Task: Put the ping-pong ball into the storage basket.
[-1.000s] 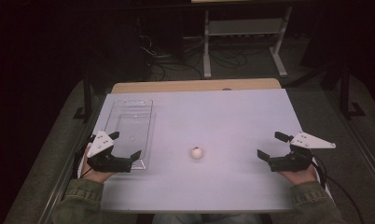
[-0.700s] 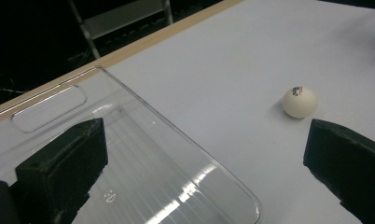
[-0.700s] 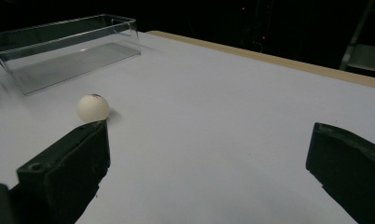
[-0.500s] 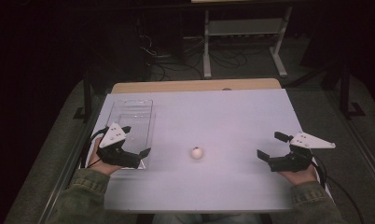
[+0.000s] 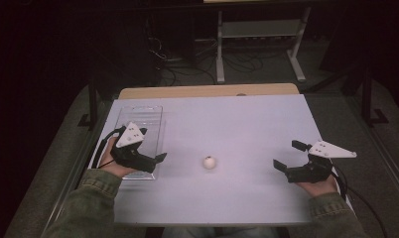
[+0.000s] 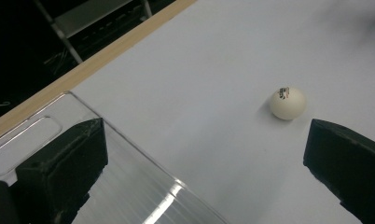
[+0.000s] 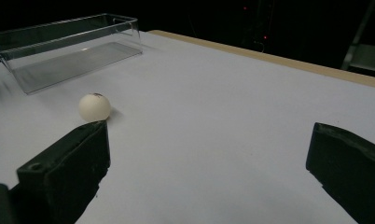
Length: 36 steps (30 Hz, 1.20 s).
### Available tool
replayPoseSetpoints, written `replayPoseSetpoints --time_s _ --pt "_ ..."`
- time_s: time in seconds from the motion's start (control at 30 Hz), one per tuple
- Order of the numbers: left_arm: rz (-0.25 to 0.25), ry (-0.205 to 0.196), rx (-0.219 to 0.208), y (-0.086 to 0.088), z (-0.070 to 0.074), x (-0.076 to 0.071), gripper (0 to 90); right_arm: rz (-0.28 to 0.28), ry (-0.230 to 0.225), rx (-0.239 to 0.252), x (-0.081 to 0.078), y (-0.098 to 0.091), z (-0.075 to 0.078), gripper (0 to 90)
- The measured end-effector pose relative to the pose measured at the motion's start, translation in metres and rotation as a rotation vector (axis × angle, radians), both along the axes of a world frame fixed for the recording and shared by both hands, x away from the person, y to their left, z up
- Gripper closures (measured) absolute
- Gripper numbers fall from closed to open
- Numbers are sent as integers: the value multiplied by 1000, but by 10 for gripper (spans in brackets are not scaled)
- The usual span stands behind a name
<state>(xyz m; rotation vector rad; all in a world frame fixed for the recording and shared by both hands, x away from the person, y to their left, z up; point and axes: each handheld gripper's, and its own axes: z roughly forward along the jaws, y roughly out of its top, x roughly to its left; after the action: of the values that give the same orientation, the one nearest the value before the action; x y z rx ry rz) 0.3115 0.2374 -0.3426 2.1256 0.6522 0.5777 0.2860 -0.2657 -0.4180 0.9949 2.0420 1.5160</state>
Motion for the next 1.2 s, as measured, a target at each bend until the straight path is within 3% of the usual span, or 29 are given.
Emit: replayPoseSetpoints --time_s 0.37,0.67,1.03,1.2 --pt "-74 21 27 -14 3 6 0 8 4 0 0 0 0 0" --pt "-100 29 54 -23 8 14 0 13 7 1 0 0 0 0" --pt "-157 75 103 -39 2 22 0 15 3 0 0 0 1 0" --pt "-183 78 134 -47 2 25 0 11 1 7 0 -1 1 0"
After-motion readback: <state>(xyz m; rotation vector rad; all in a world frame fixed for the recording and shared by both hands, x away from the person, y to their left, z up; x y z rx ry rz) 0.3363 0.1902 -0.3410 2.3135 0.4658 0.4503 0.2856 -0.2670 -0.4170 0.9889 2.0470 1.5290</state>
